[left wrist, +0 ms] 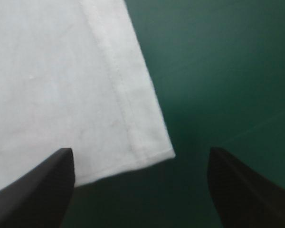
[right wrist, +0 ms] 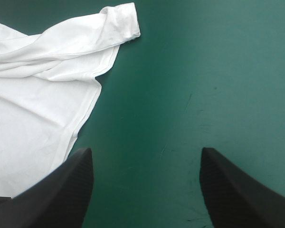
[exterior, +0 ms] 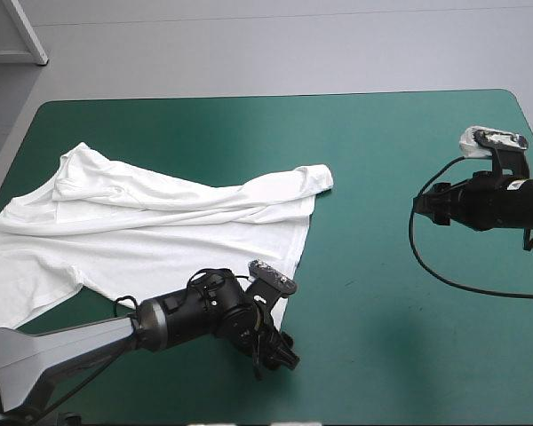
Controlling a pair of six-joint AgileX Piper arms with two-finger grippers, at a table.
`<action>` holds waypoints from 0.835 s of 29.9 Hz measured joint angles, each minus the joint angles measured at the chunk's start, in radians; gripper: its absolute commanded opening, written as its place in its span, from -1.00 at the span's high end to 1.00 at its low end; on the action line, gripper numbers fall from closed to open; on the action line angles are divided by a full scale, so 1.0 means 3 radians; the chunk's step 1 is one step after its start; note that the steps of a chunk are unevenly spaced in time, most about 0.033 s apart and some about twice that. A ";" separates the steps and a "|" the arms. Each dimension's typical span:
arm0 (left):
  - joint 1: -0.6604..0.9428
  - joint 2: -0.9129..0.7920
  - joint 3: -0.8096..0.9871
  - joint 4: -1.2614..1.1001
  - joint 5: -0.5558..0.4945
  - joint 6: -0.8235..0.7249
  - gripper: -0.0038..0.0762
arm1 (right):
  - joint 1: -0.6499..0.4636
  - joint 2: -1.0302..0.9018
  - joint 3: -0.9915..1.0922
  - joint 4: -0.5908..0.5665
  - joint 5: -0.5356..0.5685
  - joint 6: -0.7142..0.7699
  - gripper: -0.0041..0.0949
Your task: Fold the cloth
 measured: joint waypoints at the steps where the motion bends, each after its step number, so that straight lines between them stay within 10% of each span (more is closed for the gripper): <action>1: -0.0010 0.0053 0.0000 -0.0007 -0.0030 0.0004 -0.51 | 0.0000 0.0000 0.0000 -0.0021 0.0000 0.0007 -0.30; 7: -0.0020 0.0262 -0.0041 0.0035 -0.0056 0.0008 -0.38 | 0.0000 0.0000 0.0000 -0.0054 -0.0069 0.0013 -0.30; 16: -0.0019 0.0306 -0.0006 0.0093 -0.0018 0.0018 0.91 | 0.0192 0.0256 -0.0056 0.0062 -0.0418 -0.0083 -0.30; 25: -0.0006 0.0195 0.0224 0.0157 -0.0242 0.0032 0.93 | 0.1030 0.1133 -0.0621 -0.0224 -0.0879 0.0138 -0.30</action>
